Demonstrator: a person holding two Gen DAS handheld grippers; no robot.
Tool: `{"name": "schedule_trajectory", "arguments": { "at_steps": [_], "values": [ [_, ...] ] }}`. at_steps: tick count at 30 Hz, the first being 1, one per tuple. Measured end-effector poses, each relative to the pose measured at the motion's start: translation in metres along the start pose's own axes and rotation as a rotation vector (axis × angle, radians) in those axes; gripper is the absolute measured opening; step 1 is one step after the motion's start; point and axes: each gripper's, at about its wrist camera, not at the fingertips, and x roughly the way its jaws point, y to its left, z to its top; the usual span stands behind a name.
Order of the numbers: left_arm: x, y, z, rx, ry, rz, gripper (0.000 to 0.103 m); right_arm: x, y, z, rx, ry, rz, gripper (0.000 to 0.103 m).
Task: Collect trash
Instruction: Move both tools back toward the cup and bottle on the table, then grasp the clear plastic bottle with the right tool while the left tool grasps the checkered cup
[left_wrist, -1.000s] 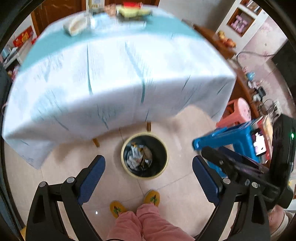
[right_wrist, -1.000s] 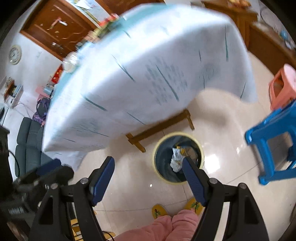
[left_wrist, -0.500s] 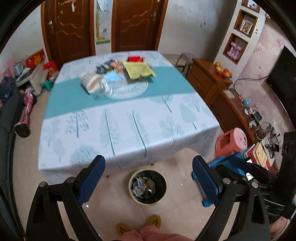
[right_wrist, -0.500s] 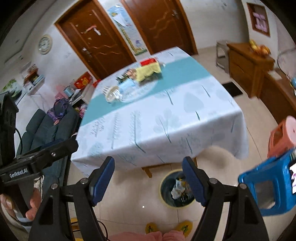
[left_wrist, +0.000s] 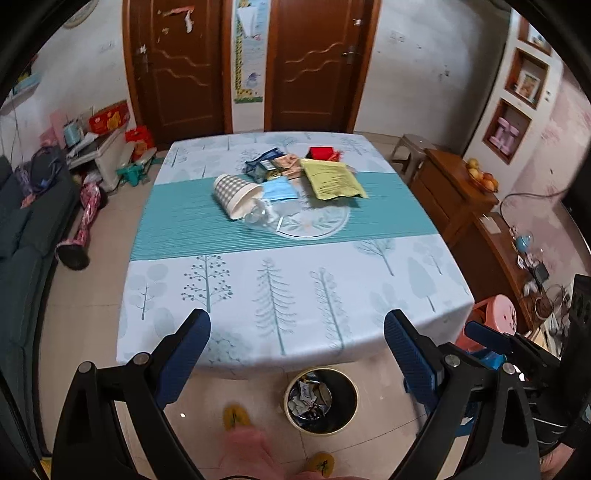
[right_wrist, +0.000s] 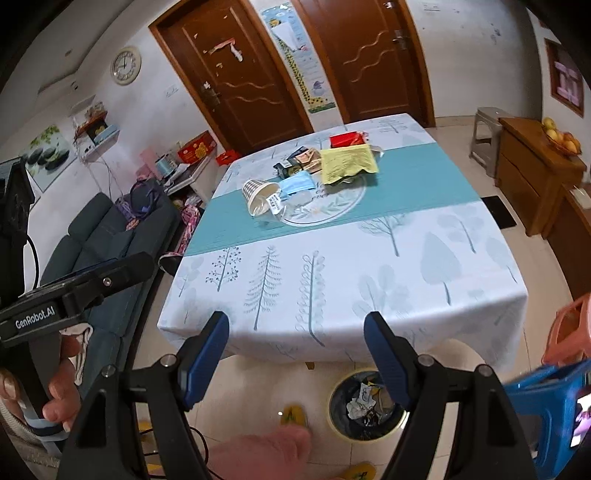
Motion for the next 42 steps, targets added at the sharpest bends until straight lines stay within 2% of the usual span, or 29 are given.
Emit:
{"name": "schedule_trajectory", "arguments": {
  "at_steps": [5,9,18,22,24,27,35,38,39,41,42],
  "values": [
    [0.039,0.033,0.032,-0.022,0.035,-0.016,0.094,0.033,0.008,0.026,-0.013,0.024,-0.036,0.076],
    [0.077,0.058,0.067,0.002,0.062,-0.033,0.093,0.062,0.011,0.052,0.003,0.034,-0.065,0.076],
    [0.151,0.11,0.135,0.124,0.142,-0.06,0.09,0.163,0.01,0.118,0.239,0.103,-0.044,0.076],
    [0.178,0.129,0.151,0.129,0.182,-0.09,0.09,0.218,0.002,0.136,0.369,0.153,-0.036,0.076],
    [0.188,0.137,0.156,0.133,0.198,-0.1,0.09,0.242,0.0,0.141,0.409,0.176,-0.046,0.069],
    [0.205,0.148,0.163,0.143,0.225,-0.12,0.09,0.267,0.0,0.147,0.45,0.207,-0.057,0.068],
    [0.233,0.164,0.172,0.135,0.268,-0.151,0.09,0.309,0.012,0.149,0.465,0.266,-0.119,0.067],
    [0.239,0.167,0.173,0.141,0.279,-0.159,0.09,0.321,0.021,0.15,0.436,0.292,-0.154,0.06],
    [0.241,0.168,0.174,0.141,0.283,-0.162,0.09,0.322,0.026,0.151,0.411,0.275,-0.17,0.051],
    [0.246,0.17,0.175,0.14,0.29,-0.171,0.09,0.329,0.028,0.153,0.393,0.293,-0.155,0.029],
    [0.249,0.171,0.176,0.137,0.295,-0.176,0.09,0.331,0.028,0.153,0.397,0.294,-0.152,0.029]
  ]
}}
